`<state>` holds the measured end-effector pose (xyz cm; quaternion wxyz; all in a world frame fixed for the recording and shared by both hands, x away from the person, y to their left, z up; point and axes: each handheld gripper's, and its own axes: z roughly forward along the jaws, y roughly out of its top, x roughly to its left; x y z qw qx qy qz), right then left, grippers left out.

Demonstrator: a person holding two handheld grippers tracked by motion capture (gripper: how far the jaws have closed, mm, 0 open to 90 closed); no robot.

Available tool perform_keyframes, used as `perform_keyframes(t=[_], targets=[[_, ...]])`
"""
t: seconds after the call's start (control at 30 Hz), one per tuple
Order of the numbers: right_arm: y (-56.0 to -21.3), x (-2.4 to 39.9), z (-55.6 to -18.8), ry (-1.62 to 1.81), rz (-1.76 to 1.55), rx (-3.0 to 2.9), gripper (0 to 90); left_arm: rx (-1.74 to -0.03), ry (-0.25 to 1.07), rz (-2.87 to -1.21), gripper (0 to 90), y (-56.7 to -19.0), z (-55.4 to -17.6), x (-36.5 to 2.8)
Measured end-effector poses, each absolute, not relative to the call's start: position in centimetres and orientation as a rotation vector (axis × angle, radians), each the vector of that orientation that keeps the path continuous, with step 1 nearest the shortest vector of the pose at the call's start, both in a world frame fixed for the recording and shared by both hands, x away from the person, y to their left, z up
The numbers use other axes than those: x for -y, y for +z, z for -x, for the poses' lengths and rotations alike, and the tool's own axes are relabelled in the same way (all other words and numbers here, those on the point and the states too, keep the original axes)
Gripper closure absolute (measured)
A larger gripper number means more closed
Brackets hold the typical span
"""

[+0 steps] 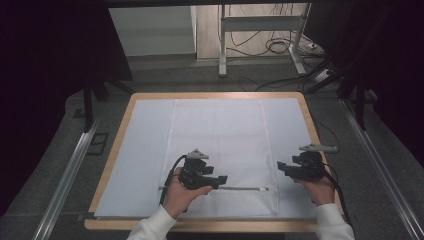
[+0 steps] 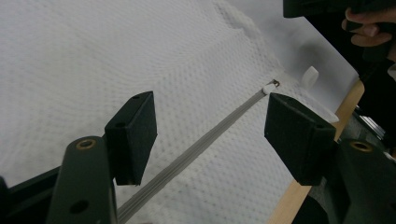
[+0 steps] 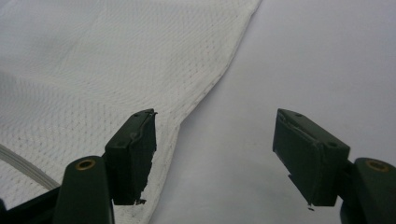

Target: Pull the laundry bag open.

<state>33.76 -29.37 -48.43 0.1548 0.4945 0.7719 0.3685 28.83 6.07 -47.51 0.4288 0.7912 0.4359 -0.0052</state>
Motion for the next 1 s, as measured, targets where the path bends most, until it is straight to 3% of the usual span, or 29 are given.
perform_keyframes(t=[1.0], targets=[[-48.6,29.3,-33.7,1.019,-1.418,-2.218,26.5,-1.054,-0.016,-2.049,32.2,-47.9,-29.1,-2.3]])
